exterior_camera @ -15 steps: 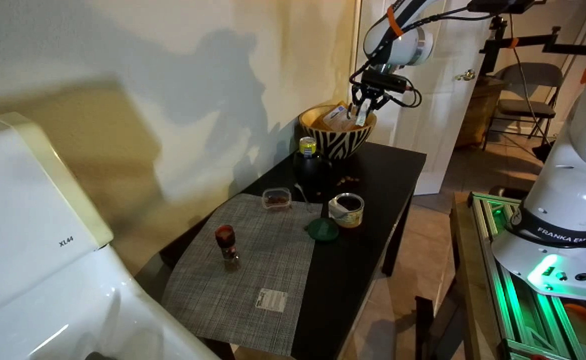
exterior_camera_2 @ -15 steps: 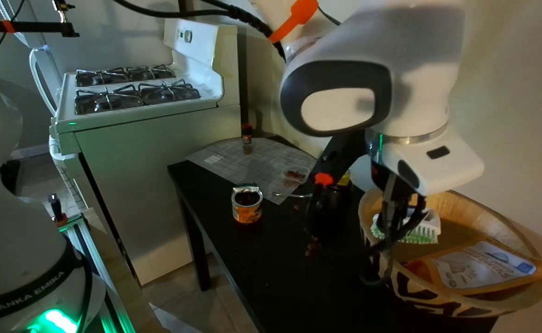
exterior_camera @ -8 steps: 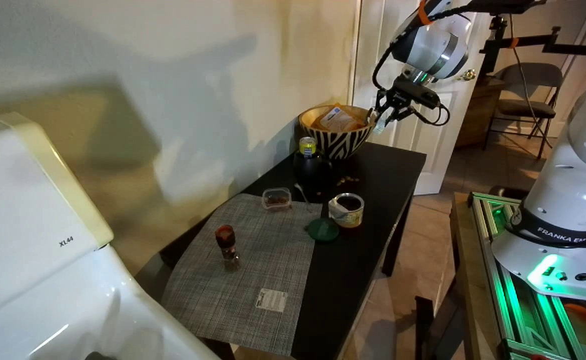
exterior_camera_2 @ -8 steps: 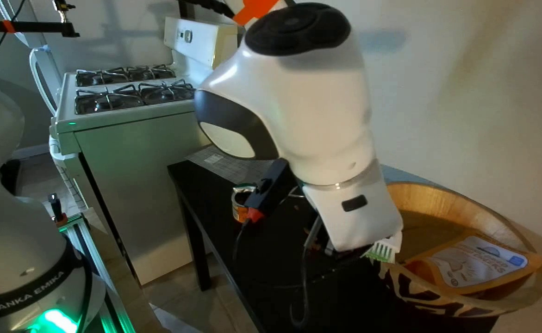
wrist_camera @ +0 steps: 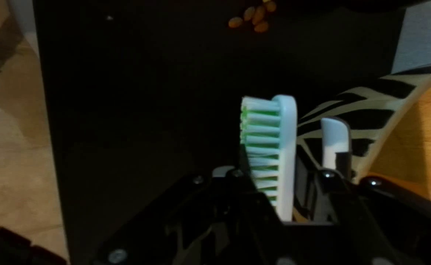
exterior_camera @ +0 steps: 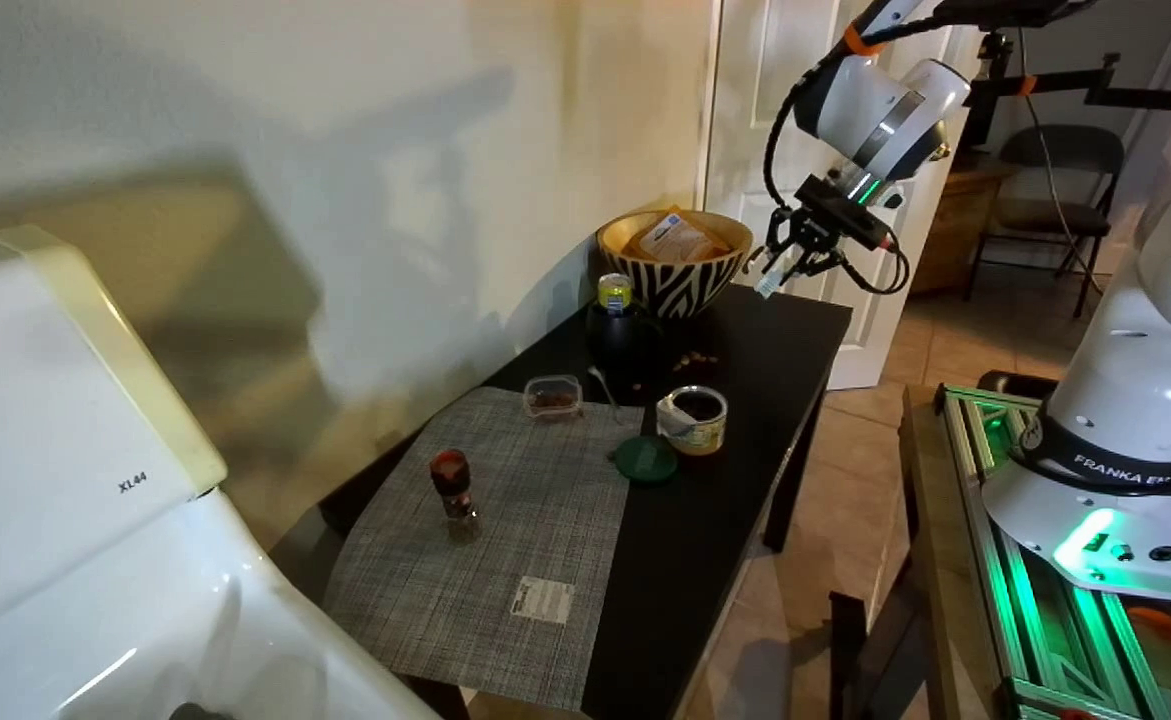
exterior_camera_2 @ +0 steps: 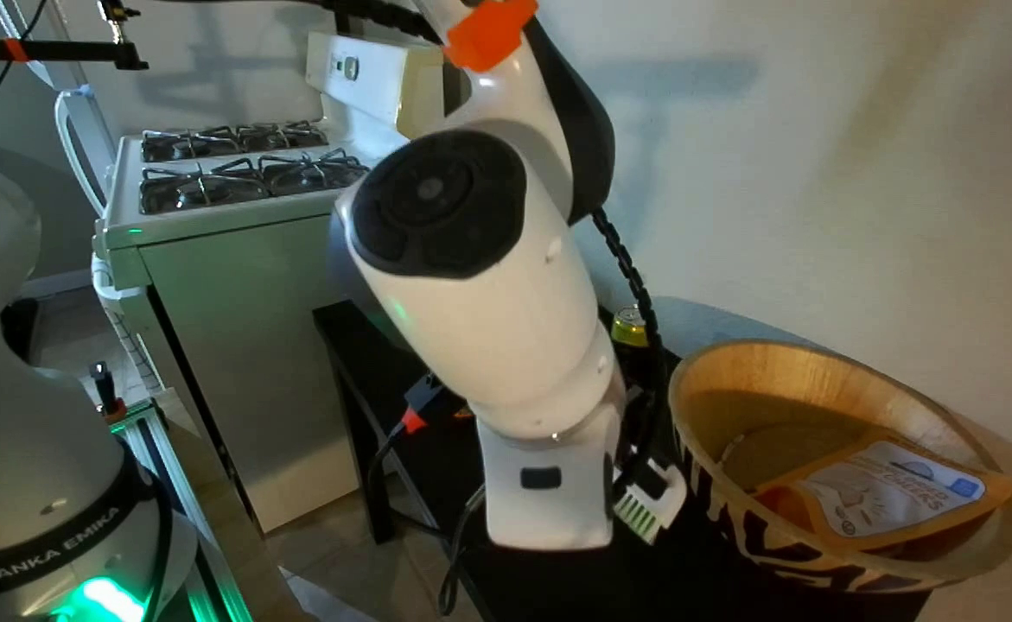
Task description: Remove the brush from the bowl
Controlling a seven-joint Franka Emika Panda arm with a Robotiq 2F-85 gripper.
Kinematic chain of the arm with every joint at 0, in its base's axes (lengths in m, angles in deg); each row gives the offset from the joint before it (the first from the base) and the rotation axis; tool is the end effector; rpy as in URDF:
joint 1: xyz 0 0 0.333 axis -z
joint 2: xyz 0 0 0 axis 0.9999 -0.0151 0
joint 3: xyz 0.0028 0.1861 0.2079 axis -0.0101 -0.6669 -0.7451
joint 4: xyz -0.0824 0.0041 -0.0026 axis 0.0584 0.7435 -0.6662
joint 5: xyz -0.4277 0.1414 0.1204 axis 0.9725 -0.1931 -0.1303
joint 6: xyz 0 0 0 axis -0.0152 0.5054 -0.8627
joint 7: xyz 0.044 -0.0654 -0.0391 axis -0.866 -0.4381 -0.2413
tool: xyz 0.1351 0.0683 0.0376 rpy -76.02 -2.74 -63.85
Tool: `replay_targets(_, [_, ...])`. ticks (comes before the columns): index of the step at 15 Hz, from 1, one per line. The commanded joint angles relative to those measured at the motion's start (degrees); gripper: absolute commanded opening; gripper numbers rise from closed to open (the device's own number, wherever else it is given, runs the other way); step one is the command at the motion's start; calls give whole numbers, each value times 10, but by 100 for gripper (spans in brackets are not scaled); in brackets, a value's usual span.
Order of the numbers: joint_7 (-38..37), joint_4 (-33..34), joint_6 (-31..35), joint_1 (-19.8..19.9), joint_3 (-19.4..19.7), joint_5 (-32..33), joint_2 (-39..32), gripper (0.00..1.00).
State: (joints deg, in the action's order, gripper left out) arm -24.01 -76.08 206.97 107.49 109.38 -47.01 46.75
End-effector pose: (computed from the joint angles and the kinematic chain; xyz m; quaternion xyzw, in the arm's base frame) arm 0.3397 -0.3277 0.1244 -0.6487 0.7187 -0.1810 0.1729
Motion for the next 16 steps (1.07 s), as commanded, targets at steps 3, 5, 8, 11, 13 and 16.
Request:
replay_targets(3, [3,63,-13,9,16,-168,-136,8])
replay_targets(5, [-11,99,-24,18,13,-203,-190,8])
replay_targets(8, [-55,160,-57,32,6,-204,-279,8])
replay_targets(11, [-107,210,-87,43,-5,-178,-342,57])
replay_targets(13, [-129,222,-95,46,-4,-162,-356,63])
replay_targets(16, [-103,212,-112,52,1,-150,-338,87])
